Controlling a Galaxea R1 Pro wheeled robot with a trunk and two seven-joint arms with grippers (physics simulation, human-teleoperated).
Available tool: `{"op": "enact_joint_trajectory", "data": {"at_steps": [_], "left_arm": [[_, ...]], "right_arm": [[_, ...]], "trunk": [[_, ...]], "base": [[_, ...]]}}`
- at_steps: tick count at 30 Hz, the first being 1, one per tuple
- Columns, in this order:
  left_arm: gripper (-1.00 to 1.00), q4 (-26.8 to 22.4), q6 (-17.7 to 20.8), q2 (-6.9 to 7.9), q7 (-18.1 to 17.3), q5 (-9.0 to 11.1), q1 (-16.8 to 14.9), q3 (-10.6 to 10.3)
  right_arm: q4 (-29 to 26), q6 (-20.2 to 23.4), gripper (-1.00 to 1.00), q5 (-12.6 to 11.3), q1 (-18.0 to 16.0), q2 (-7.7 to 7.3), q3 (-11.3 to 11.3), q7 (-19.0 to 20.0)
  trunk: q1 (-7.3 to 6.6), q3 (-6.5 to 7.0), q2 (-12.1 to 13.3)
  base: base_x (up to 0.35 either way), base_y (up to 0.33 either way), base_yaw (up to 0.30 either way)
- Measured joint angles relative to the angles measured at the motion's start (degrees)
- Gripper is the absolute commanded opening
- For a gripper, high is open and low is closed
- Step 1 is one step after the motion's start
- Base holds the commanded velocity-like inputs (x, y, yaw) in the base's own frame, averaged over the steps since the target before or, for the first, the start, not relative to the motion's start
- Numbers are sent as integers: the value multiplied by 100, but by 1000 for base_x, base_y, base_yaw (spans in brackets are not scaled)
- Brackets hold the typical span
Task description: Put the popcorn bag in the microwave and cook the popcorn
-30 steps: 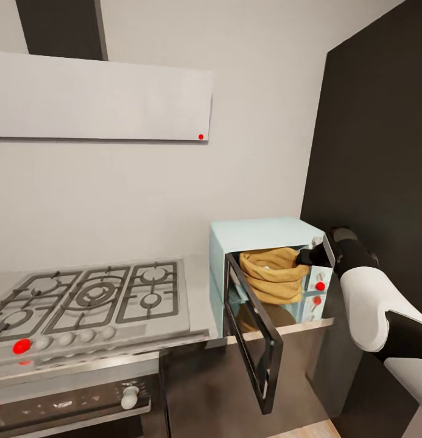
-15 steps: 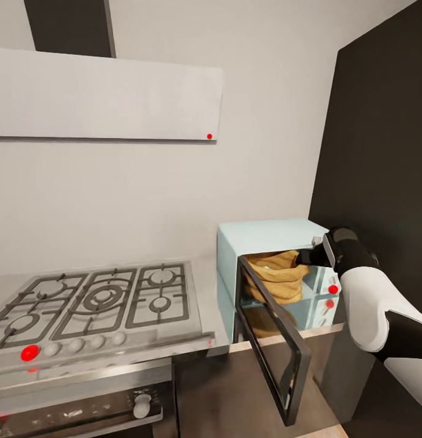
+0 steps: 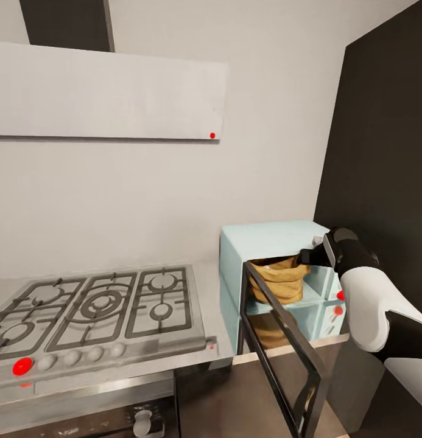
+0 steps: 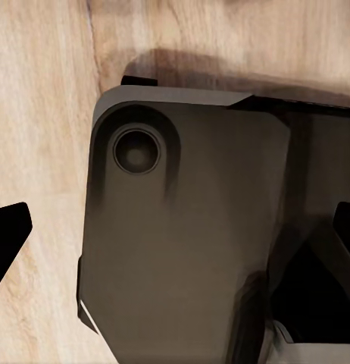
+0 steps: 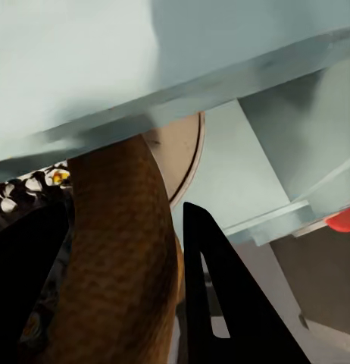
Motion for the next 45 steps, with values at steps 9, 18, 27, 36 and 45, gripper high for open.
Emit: {"op": "enact_joint_trajectory", "data": {"at_steps": [9, 18, 27, 36, 45], "left_arm": [[100, 0, 0, 0, 0, 0, 0, -1], [100, 0, 0, 0, 0, 0, 0, -4], [100, -1, 0, -4, 0, 0, 0, -2], [100, 0, 0, -4, 0, 0, 0, 3], [100, 0, 0, -31, 5, 2, 0, 10]], "right_arm": [[0, 9, -100, -2, 0, 9, 0, -1], [0, 7, -100, -3, 0, 7, 0, 0], [1, 7, 100, 59, 0, 7, 4, 34], [-7, 50, 100, 9, 1, 2, -7, 63], [-338, 79, 100, -169, -1, -3, -125, 351]], "trunk": [[0, 0, -1], [0, 0, 0], [0, 0, 0], [1, 0, 0], [4, 1, 0]], "base": [[46, 0, 0], [3, 0, 0], [0, 0, 0], [-12, 0, 0], [-320, 0, 0]]}}
